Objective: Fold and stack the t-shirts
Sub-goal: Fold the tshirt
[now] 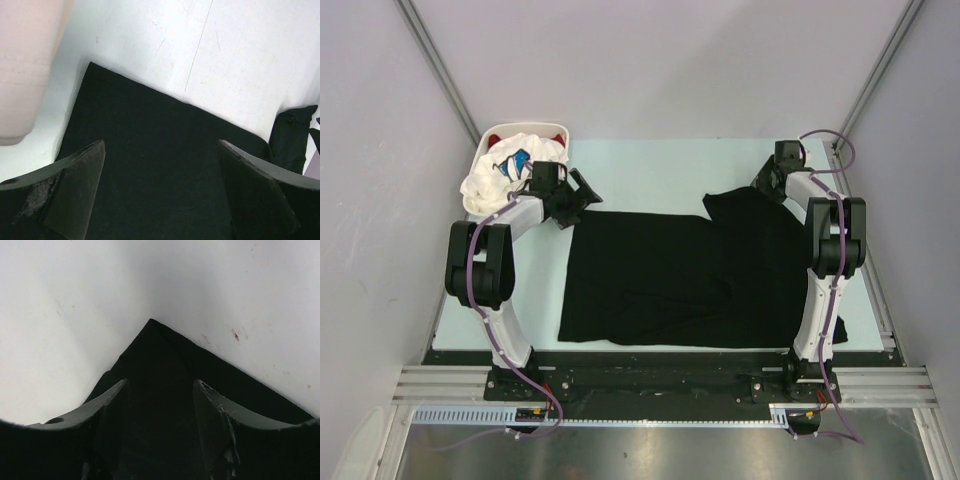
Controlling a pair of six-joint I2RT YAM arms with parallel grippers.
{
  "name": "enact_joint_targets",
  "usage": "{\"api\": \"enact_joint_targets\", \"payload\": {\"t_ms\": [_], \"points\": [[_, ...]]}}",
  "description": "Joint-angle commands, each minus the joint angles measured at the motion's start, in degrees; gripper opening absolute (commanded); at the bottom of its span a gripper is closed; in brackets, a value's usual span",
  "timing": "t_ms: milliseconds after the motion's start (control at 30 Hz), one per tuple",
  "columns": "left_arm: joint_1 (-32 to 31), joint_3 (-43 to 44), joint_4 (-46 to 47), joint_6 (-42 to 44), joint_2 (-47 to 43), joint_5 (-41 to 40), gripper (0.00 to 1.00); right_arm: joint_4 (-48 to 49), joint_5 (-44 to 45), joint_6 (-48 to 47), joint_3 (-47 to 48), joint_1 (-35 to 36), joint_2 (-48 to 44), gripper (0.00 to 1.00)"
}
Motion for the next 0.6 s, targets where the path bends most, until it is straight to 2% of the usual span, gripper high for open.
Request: {"api": "enact_joint_targets", "payload": {"t_ms": [0, 200, 567], "points": [[0.68, 1.11, 0.19, 1.43, 0.03, -0.37, 0.97, 1.31, -0.49, 0.24, 0.22, -0.32, 0.91, 0.58], [0.86, 0.94, 0.45, 1.43, 0.11, -0.36, 0.97, 1.49, -0.75, 0.50, 0.66, -0.50, 1.44, 0.54], [0.95, 0.76, 0.37, 1.60, 0.12, -0.54, 0.97, 1.49, -0.40, 0.77, 0.83, -1.02, 2.14, 0.33]]}}
